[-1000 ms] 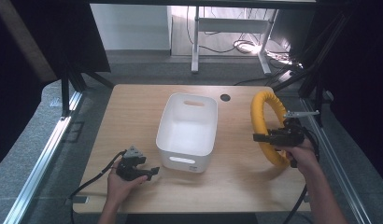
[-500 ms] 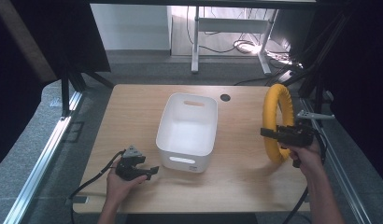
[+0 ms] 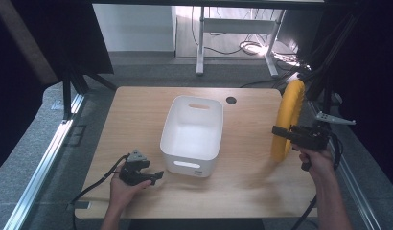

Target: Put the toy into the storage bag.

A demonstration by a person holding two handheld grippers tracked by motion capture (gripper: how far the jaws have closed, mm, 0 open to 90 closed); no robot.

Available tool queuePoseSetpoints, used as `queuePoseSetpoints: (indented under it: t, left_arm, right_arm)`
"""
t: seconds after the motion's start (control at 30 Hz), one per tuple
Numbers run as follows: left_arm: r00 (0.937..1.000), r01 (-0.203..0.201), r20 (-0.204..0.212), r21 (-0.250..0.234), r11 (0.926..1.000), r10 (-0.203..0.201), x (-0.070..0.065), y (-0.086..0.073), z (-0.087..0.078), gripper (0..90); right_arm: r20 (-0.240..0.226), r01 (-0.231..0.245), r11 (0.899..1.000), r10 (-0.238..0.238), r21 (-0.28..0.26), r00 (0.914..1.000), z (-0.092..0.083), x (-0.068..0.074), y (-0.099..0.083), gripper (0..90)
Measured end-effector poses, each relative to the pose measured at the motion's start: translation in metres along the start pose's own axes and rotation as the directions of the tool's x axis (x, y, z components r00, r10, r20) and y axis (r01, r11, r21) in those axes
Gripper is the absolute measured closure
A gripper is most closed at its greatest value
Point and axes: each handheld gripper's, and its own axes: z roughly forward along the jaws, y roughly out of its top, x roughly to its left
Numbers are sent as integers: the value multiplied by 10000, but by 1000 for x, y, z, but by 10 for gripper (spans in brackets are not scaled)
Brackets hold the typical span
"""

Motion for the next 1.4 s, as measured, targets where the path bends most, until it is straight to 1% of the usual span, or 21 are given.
queuePoseSetpoints:
  t: [0.27,0.33,0.4,0.57,0.6,0.7,0.73,0.77,0.8,0.83,0.87,0.9,0.97,1.17,1.33,1.4]
  left_arm:
    - [10000,9,31,25,10000,-9,0,0,1,246]
    - [10000,55,17,-6,10000,-55,0,0,1,246]
    - [10000,54,24,2,10000,-54,-1,0,1,246]
    - [10000,19,36,51,10000,-19,0,0,2,246]
    - [10000,20,37,45,10000,-20,0,0,1,246]
    - [10000,34,35,28,10000,-34,0,0,1,246]
    - [10000,32,33,36,10000,-32,0,0,2,246]
    - [10000,28,33,42,10000,-28,0,0,2,246]
    - [10000,28,36,45,10000,-28,0,0,2,246]
    - [10000,3,52,42,10000,-4,0,0,2,246]
    - [10000,-2,51,47,10000,1,0,0,2,246]
    - [10000,-2,43,45,10000,2,0,0,2,246]
    - [10000,-4,38,45,10000,4,0,0,1,246]
    - [10000,3,36,62,10000,-3,0,-1,1,246]
    - [10000,33,44,22,10000,-34,1,-1,1,245]
    - [10000,37,38,40,10000,-38,1,-1,1,245]
  right_arm:
    - [53,-34,9996,36,-287,10000,2,3,2,497]
    - [111,32,9989,-27,-478,9999,3,4,2,497]
    - [127,27,9984,-20,-569,9999,4,7,2,497]
    - [374,232,9958,-199,-886,9991,8,14,3,497]
    - [404,168,9956,-131,-924,9991,9,16,3,496]
    - [545,372,9929,-312,-1128,9980,13,20,3,496]
    - [554,267,9925,-202,-1191,9983,15,24,3,496]
    - [589,397,9906,-322,-1307,9977,17,25,3,496]
    - [618,405,9897,-322,-1374,9976,19,26,3,496]
    - [615,314,9889,-227,-1452,9979,20,29,3,496]
    - [641,420,9859,-319,-1620,9974,22,30,3,495]
    - [643,346,9850,-240,-1688,9976,23,31,3,496]
    - [656,365,9818,-246,-1861,9975,25,33,2,495]
    - [799,369,9778,-208,-2063,9966,35,39,1,494]
    - [1061,613,9738,-387,-2189,9936,43,47,0,494]
    - [1145,729,9697,-471,-2330,9923,45,50,1,494]
